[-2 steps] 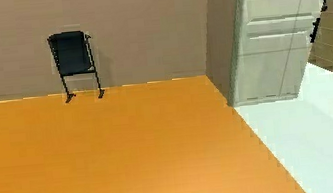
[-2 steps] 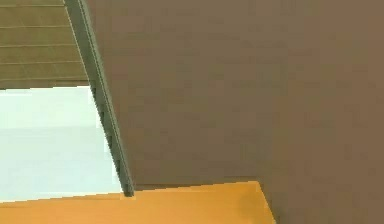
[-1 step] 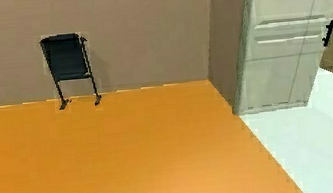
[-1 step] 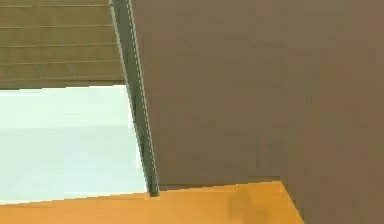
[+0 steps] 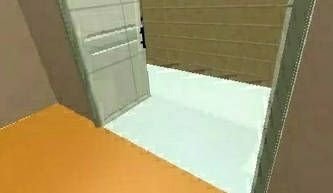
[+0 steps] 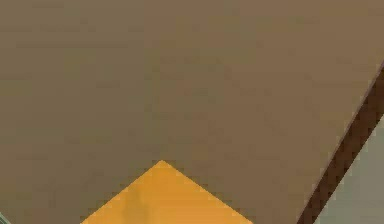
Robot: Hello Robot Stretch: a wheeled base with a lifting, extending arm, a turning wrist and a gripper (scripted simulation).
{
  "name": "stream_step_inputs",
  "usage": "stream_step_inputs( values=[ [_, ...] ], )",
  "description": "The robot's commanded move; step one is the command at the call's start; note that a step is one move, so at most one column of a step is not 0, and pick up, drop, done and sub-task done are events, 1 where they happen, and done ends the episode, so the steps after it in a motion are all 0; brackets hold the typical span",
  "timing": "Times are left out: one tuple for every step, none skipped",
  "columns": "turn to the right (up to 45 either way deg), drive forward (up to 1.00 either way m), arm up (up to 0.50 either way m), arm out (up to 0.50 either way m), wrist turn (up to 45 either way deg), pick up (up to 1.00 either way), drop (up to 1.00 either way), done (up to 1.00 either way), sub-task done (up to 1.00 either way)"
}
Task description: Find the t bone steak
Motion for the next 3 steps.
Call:
stream_step_inputs(
  values=[
    [6.0, 0.00, 0.00, 0.00, 0.0, 0.00, 0.00, 0.00, 0.00],
    [0.0, 0.60, 0.00, 0.00, 0.0, 0.00, 0.00, 0.00, 0.00],
    [15.0, 0.00, 0.00, 0.00, 0.0, 0.00, 0.00, 0.00, 0.00]
  ],
)
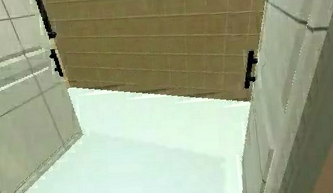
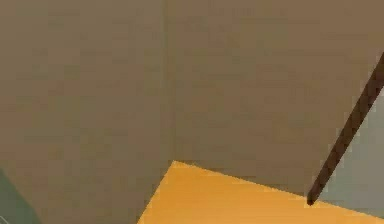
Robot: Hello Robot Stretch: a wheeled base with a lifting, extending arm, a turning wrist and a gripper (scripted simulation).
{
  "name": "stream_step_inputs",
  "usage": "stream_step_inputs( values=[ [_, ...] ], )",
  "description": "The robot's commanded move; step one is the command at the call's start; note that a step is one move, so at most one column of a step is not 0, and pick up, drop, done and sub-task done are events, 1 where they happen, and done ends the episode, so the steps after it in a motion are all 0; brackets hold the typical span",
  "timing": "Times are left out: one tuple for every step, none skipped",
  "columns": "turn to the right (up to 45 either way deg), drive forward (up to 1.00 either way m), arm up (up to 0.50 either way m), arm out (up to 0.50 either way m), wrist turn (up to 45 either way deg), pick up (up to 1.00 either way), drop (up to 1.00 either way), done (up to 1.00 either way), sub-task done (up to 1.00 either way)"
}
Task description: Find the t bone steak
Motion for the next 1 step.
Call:
stream_step_inputs(
  values=[
    [0.0, 1.00, 0.00, 0.00, 0.0, 0.00, 0.00, 0.00, 0.00]
  ],
)
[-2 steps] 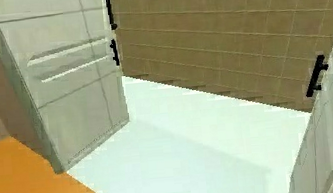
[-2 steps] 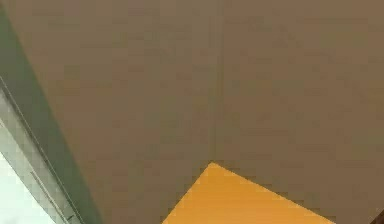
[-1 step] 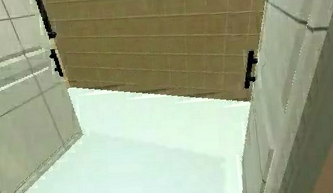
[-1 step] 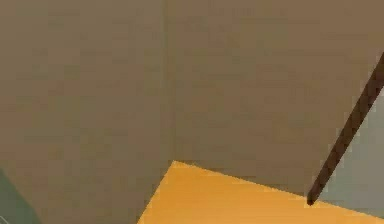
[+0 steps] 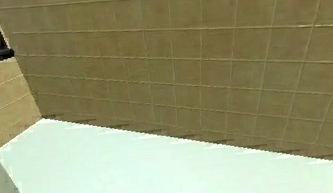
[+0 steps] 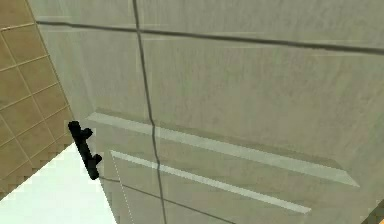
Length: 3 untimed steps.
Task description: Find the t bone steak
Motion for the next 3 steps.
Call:
stream_step_inputs(
  values=[
    [6.0, 0.00, 0.00, 0.00, 0.0, 0.00, 0.00, 0.00, 0.00],
    [0.0, 0.30, 0.00, 0.00, 0.0, 0.00, 0.00, 0.00, 0.00],
    [12.0, 0.00, 0.00, 0.00, 0.0, 0.00, 0.00, 0.00, 0.00]
  ],
)
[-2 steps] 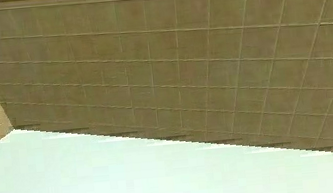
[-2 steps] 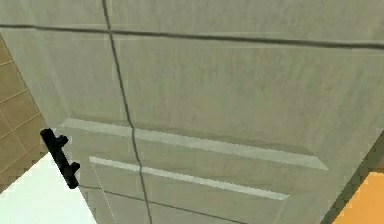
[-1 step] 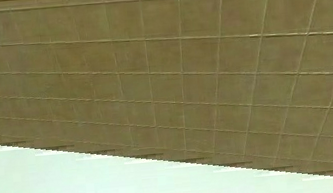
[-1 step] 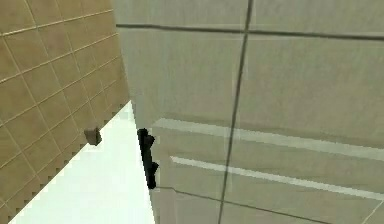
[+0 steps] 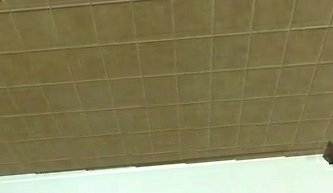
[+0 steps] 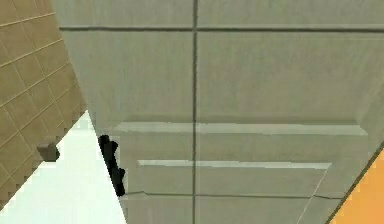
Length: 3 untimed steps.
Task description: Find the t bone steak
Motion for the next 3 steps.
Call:
stream_step_inputs(
  values=[
    [0.0, 0.40, 0.00, 0.00, 0.0, 0.00, 0.00, 0.00, 0.00],
    [45.0, 0.00, 0.00, 0.00, 0.0, 0.00, 0.00, 0.00, 0.00],
    [21.0, 0.00, 0.00, 0.00, 0.0, 0.00, 0.00, 0.00, 0.00]
  ],
)
